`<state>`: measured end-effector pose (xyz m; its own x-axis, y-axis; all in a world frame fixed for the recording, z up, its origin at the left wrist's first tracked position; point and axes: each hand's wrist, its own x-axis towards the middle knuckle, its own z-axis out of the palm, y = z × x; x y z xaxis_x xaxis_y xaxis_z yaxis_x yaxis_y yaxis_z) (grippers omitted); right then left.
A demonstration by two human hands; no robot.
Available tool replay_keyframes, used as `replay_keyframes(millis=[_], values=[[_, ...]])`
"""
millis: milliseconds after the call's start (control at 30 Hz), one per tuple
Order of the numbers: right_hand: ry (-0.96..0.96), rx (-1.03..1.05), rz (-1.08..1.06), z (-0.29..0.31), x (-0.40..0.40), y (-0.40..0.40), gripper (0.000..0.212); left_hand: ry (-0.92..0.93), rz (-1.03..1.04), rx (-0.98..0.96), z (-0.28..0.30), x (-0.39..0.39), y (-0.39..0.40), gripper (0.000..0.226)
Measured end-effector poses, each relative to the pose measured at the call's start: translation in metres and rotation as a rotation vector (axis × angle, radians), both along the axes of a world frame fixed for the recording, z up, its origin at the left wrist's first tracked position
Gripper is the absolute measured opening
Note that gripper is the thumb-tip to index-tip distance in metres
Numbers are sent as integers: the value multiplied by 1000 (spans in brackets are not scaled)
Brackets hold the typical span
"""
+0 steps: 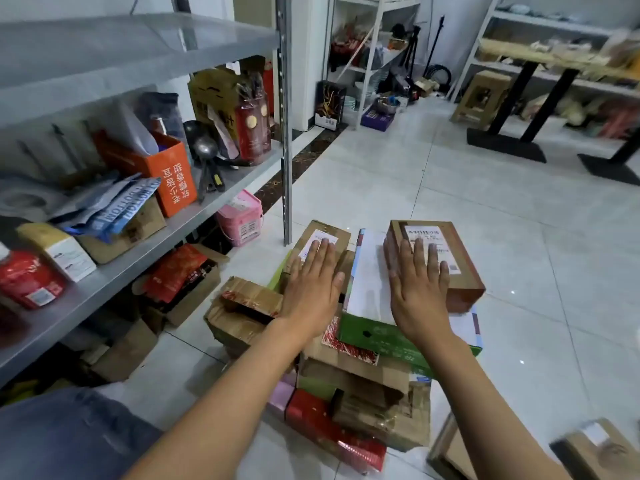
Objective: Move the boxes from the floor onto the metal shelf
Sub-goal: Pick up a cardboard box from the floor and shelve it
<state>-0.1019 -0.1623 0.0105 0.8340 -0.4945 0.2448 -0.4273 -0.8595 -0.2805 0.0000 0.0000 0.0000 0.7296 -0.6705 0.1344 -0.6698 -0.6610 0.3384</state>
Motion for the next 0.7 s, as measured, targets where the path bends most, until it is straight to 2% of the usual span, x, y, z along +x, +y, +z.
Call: replay_keyframes(millis=[200, 267, 400, 533, 700], values=[[14, -32, -52, -5, -12, -19, 70, 148, -79, -16, 2, -14, -40, 58], [8, -4, -130, 1, -14, -34, 63, 249, -106, -50, 4, -13, -50, 58], [-36, 46, -276, 3, -20, -53, 59, 577, -81, -221, 10, -28, -67, 57], [-66, 271, -409, 4, -21, -64, 68, 910, -48, -314, 21, -33, -81, 56], [-183, 352, -396, 1, -18, -64, 63, 995, -44, -236, 23, -28, -89, 56]])
